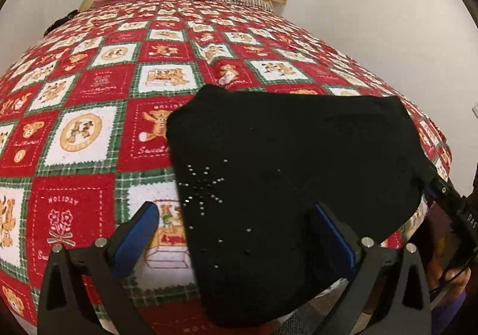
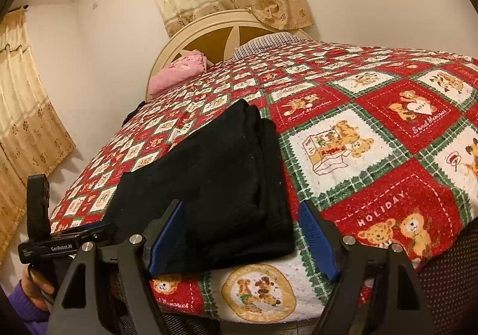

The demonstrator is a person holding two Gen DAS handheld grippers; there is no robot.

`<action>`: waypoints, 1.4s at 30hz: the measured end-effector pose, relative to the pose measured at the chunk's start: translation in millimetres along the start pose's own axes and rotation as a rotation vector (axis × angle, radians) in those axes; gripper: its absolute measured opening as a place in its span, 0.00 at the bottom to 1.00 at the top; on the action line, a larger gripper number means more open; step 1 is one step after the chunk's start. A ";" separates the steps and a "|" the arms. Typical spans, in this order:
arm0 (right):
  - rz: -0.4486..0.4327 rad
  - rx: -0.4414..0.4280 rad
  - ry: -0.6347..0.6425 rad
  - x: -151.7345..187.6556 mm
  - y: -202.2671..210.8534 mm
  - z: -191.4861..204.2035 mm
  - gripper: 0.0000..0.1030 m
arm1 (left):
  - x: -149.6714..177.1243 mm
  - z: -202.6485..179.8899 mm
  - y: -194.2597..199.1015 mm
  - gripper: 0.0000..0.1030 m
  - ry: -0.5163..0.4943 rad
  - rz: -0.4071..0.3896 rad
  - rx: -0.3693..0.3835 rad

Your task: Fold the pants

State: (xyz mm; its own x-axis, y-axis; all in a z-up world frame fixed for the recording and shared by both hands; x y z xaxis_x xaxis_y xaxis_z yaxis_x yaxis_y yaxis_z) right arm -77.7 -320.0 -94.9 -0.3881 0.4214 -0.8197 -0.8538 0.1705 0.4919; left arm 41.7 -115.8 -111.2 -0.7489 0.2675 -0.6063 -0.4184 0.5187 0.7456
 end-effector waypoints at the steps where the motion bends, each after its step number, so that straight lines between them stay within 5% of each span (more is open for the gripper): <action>1: 0.000 -0.001 -0.001 0.1 -0.4 0.1 0.76 | 0.3 0.1 -0.3 1.00 0.002 0.003 -0.003; 14: 0.022 0.031 0.020 -1.2 -8.5 11.2 0.76 | 2.9 0.0 -5.0 1.00 0.004 0.039 -0.067; 19: 0.041 0.106 0.067 2.2 -10.7 9.0 0.54 | 3.3 0.6 -4.8 0.99 0.016 0.039 -0.055; 23: 0.052 0.093 0.070 3.3 -10.1 9.5 0.51 | 3.5 -8.4 -0.4 0.78 0.009 0.039 -0.017; 28: 0.032 0.114 0.101 1.6 -7.9 12.3 0.51 | 3.1 -12.3 0.2 0.70 0.010 0.035 -0.020; 30: 0.021 0.096 0.074 0.1 -6.7 10.5 0.51 | 2.0 -13.7 0.6 0.58 0.014 0.034 -0.019; 38: -0.001 0.166 0.146 2.3 -13.7 17.0 0.56 | 0.6 -12.1 -0.3 0.44 0.010 0.029 -0.031; 40: 0.010 0.183 0.178 3.2 -15.3 19.7 0.52 | 0.1 -11.3 -0.6 0.40 0.007 0.028 -0.036; 42: 0.020 0.176 0.214 4.5 -15.2 25.8 0.37 | -0.1 -12.1 -0.2 0.35 -0.004 0.025 -0.043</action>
State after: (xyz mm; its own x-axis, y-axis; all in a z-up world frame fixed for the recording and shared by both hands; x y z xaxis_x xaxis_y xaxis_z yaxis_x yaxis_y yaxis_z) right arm -57.4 -297.7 -98.5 -0.4844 0.2316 -0.8436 -0.7791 0.3244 0.5364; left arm 35.6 -125.8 -107.9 -0.7577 0.2831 -0.5880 -0.4213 0.4760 0.7720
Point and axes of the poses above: each gripper's, at about its wrist camera, not at the fingertips, and y roughly against the way its jaws point, z to its left, x to its underside, the point moved 9 cm from there along -y, roughly the way its jaws point, and after that the axes turned 3 degrees about y, right-handed, at the moved point
